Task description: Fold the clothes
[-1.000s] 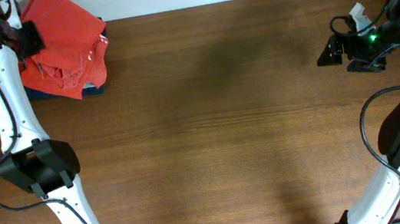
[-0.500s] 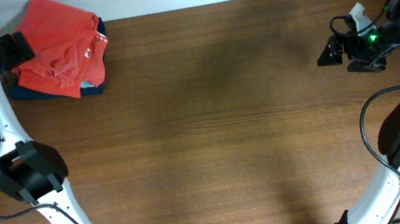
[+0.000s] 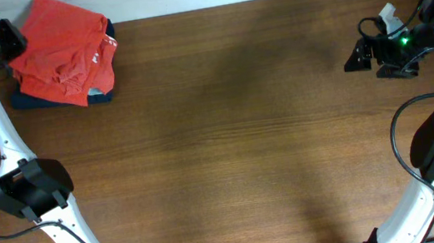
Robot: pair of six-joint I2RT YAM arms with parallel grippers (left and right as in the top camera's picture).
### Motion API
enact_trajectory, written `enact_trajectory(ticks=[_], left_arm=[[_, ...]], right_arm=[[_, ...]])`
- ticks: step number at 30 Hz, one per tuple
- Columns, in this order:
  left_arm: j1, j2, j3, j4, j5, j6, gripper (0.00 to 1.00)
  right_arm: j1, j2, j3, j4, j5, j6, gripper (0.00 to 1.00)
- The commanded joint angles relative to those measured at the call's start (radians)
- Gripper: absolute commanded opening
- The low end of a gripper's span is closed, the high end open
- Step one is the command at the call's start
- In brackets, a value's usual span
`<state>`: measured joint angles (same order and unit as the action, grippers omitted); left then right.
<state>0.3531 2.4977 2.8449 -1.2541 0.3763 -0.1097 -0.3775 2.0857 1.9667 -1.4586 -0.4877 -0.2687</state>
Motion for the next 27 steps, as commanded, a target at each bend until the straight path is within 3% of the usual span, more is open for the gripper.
enact_trajectory(ticks=[1, 8, 16, 23, 27], left_arm=[[-0.010, 0.007, 0.015, -0.050, 0.126, -0.017, 0.07], [-0.025, 0.096, 0.015, -0.162, 0.137, 0.021, 0.01], [-0.022, 0.177, 0.015, -0.187, 0.133, 0.036, 0.01], [-0.003, 0.139, 0.080, -0.163, 0.260, 0.034, 0.01], [0.052, 0.087, 0.199, -0.117, 0.219, -0.050, 0.04]], right_arm=[[-0.003, -0.020, 0.012, 0.000, 0.003, -0.004, 0.98], [-0.003, -0.020, 0.012, 0.000, 0.003, -0.004, 0.99], [-0.003, -0.020, 0.012, 0.000, 0.003, -0.004, 0.98], [-0.003, -0.020, 0.012, 0.000, 0.003, -0.004, 0.99], [-0.003, -0.020, 0.012, 0.000, 0.003, -0.004, 0.99]])
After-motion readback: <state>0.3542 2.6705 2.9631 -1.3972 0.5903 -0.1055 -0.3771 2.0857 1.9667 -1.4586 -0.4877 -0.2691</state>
